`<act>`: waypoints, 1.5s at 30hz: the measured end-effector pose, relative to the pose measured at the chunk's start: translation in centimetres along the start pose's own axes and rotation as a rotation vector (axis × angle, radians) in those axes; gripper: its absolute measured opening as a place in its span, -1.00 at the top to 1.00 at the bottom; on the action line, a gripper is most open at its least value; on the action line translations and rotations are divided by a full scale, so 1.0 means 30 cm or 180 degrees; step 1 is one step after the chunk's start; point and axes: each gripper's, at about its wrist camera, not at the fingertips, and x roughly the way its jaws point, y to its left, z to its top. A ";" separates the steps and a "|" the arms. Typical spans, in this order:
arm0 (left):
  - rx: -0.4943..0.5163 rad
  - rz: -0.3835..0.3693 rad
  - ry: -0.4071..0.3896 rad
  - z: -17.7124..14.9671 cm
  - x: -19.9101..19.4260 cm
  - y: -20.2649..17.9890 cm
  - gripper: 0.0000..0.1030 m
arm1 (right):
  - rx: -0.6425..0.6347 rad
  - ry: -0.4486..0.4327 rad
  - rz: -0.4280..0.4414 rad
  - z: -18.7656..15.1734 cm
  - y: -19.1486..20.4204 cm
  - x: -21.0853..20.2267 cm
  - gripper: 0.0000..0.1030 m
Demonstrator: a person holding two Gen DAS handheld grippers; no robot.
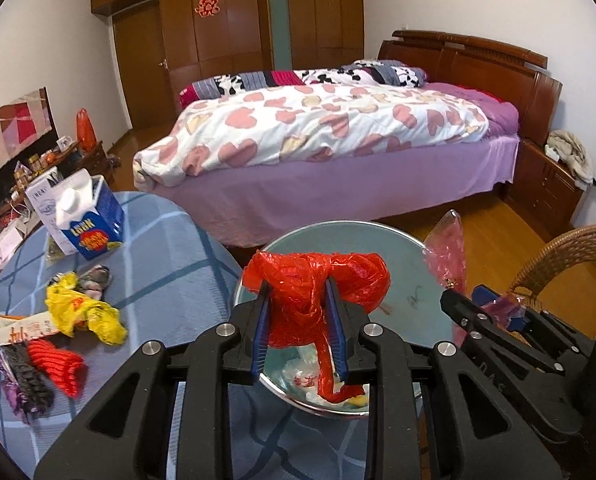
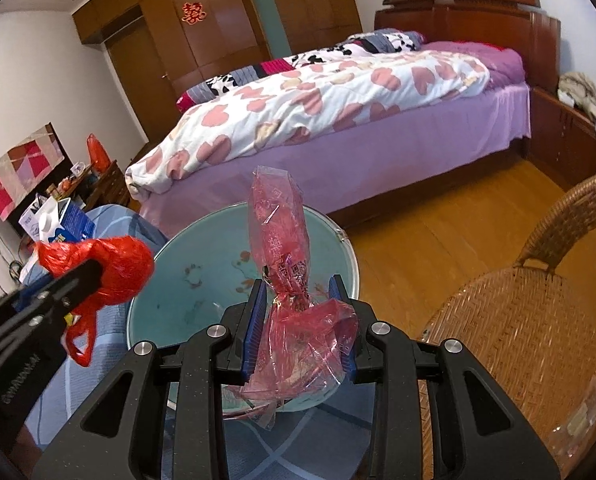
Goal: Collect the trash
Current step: 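Carry both bags over the blue bin and open both grippers to drop them, then move both open grippers back over the trash on the table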
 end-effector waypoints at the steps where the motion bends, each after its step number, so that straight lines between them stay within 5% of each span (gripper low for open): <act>1: -0.0015 -0.0019 0.0025 0.001 0.012 0.000 0.47 | 0.0006 0.0007 -0.0001 0.001 -0.003 0.004 0.36; 4: 0.0000 -0.0012 0.0036 0.002 0.030 -0.004 0.43 | 0.0008 0.0041 0.0021 0.001 -0.005 0.017 0.36; 7: -0.0019 0.0039 0.0038 0.003 0.039 0.008 0.08 | 0.0036 0.0065 0.0030 0.000 -0.010 0.025 0.36; 16: -0.0100 0.0207 0.0024 -0.010 0.012 0.053 -0.38 | 0.0054 0.0031 0.0063 0.001 -0.012 0.014 0.36; 22: -0.0225 0.0375 0.0030 -0.032 -0.021 0.126 -0.49 | 0.0014 0.0029 0.0072 0.002 0.003 0.046 0.32; 27: -0.0304 0.0527 0.0003 -0.039 -0.057 0.183 -0.59 | -0.0025 0.0047 0.0104 0.001 0.023 0.087 -0.29; 45: -0.0388 0.0776 -0.0057 -0.114 -0.177 0.302 -0.76 | -0.0297 -0.0459 0.0224 -0.029 0.160 -0.085 -0.69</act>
